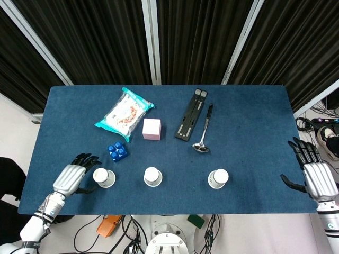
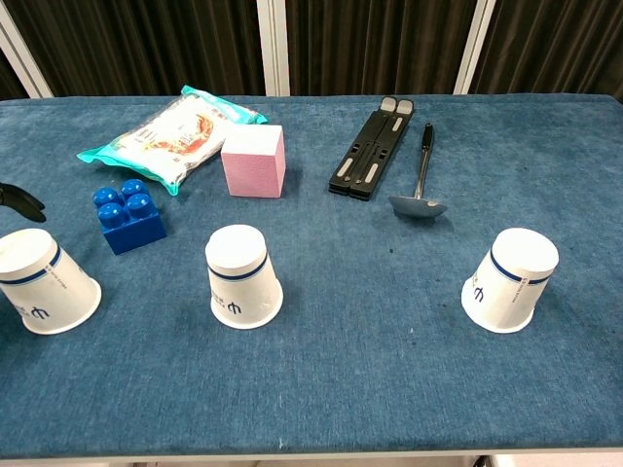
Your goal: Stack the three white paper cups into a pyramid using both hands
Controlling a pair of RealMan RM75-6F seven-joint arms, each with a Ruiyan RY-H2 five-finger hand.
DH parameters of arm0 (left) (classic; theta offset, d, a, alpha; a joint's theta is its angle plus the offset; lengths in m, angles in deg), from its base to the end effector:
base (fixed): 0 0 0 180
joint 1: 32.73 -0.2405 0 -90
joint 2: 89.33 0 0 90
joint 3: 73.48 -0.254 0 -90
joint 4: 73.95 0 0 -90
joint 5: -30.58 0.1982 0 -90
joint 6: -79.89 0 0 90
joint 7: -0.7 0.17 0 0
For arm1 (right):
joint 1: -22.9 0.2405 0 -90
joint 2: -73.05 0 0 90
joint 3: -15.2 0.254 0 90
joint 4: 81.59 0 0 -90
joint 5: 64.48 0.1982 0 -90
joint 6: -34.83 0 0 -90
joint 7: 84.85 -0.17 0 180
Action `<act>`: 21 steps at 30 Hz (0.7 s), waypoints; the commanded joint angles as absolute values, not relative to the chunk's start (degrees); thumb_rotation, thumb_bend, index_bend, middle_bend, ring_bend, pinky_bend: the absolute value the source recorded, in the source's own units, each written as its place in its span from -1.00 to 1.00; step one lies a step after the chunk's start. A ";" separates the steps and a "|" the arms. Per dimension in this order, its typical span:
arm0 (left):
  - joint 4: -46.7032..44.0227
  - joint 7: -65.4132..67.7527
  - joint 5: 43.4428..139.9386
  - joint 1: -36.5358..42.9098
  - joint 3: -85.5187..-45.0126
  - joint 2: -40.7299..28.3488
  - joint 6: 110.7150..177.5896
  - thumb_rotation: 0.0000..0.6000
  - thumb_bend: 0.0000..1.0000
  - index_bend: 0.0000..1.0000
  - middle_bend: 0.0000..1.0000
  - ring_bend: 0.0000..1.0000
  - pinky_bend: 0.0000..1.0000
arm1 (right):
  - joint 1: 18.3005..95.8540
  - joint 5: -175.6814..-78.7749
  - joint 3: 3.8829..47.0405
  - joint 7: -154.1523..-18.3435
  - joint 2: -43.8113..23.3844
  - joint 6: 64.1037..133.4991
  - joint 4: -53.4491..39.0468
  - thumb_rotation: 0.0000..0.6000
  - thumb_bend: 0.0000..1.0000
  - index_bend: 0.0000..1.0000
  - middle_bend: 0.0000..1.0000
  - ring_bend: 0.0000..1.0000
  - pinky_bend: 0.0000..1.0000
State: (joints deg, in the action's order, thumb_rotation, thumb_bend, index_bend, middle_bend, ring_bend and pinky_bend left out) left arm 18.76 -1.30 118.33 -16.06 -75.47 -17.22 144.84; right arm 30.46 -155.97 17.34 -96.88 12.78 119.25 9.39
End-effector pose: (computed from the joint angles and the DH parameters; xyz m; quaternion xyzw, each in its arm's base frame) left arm -0.2650 0.2301 0.0544 -0.6997 -0.4743 -0.3501 0.4036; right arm -0.2907 -0.2172 0.1817 0.6124 -0.3971 0.4413 0.5221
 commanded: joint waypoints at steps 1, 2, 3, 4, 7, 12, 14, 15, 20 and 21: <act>18.68 -2.13 118.36 -15.89 -75.74 -17.11 144.64 1.00 -0.54 -0.48 -0.76 -0.88 -0.98 | 30.56 -155.93 17.36 -96.80 12.77 119.10 9.47 1.00 -0.27 -1.00 -1.00 -1.00 -1.00; 18.58 -2.81 118.51 -15.72 -75.83 -17.01 144.50 1.00 -0.54 -0.47 -0.76 -0.88 -0.98 | 30.63 -155.91 17.37 -96.72 12.76 118.99 9.50 1.00 -0.27 -1.00 -1.00 -1.00 -1.00; 18.44 -3.27 118.65 -15.61 -75.87 -16.87 144.48 1.00 -0.53 -0.47 -0.76 -0.88 -0.98 | 30.66 -155.87 17.38 -96.67 12.75 118.92 9.51 1.00 -0.27 -1.00 -1.00 -1.00 -1.00; 18.16 -3.66 118.83 -15.48 -75.89 -16.61 144.54 1.00 -0.52 -0.46 -0.76 -0.88 -0.98 | 30.69 -155.81 17.40 -96.61 12.74 118.86 9.54 1.00 -0.27 -1.00 -1.00 -1.00 -1.00; 17.51 -3.99 118.87 -15.12 -75.86 -15.91 144.39 1.00 -0.51 -0.45 -0.76 -0.88 -0.98 | 30.72 -155.81 17.38 -96.50 12.79 118.79 9.64 1.00 -0.27 -1.00 -1.00 -1.00 -1.00; 16.25 -2.95 118.29 -14.72 -75.60 -14.82 144.37 1.00 -0.44 -0.37 -0.72 -0.87 -0.98 | 30.66 -155.74 17.34 -96.19 12.89 118.79 9.87 1.00 -0.27 -1.00 -1.00 -1.00 -1.00; 15.91 -1.57 117.75 -14.86 -75.38 -14.34 144.82 1.00 -0.41 -0.32 -0.70 -0.86 -0.98 | 30.65 -155.66 17.30 -96.11 12.88 118.67 9.92 1.00 -0.27 -1.00 -1.00 -1.00 -1.00; 15.84 -1.04 117.60 -14.91 -75.31 -14.21 145.02 1.00 -0.40 -0.28 -0.68 -0.85 -0.98 | 30.67 -155.64 17.27 -96.09 12.87 118.60 9.94 1.00 -0.27 -1.00 -1.00 -1.00 -1.00; 16.31 0.78 117.77 -14.89 -75.04 -13.83 146.22 1.00 -0.38 -0.13 -0.61 -0.82 -0.98 | 30.72 -155.65 17.31 -95.99 12.85 118.57 10.04 1.00 -0.27 -1.00 -1.00 -1.00 -1.00; 16.47 0.84 117.97 -14.81 -74.91 -13.68 146.49 1.00 -0.38 -0.12 -0.61 -0.82 -0.98 | 30.73 -155.64 17.33 -95.92 12.87 118.58 10.09 1.00 -0.27 -1.00 -1.00 -1.00 -1.00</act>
